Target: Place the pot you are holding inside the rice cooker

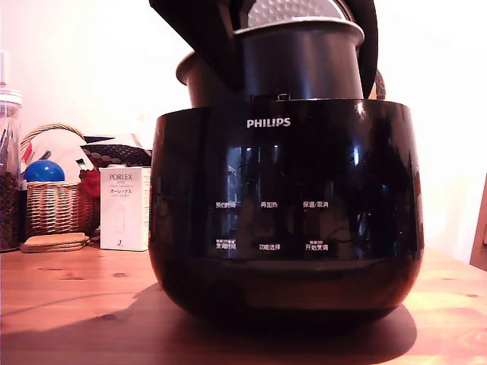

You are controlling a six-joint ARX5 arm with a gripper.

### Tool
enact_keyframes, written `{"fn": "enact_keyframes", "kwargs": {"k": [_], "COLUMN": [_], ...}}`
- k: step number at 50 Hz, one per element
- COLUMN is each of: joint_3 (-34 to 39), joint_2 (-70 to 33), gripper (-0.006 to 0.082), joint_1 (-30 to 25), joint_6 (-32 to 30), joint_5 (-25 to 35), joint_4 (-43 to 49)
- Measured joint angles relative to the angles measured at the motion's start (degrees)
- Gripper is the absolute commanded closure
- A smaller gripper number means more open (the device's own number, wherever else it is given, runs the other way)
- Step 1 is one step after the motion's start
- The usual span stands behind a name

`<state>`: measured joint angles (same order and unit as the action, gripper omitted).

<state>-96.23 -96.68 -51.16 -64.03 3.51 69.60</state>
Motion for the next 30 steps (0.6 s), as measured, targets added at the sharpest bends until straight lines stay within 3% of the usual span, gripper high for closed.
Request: {"fn": "enact_keyframes", "kwargs": {"k": [30], "joint_3": [-0.4], "joint_2": [-2.4], "gripper": [0.0776], "joint_1": [0.3], "joint_6": [0.5], "joint_5": [1.4], "joint_4": [0.1]}}
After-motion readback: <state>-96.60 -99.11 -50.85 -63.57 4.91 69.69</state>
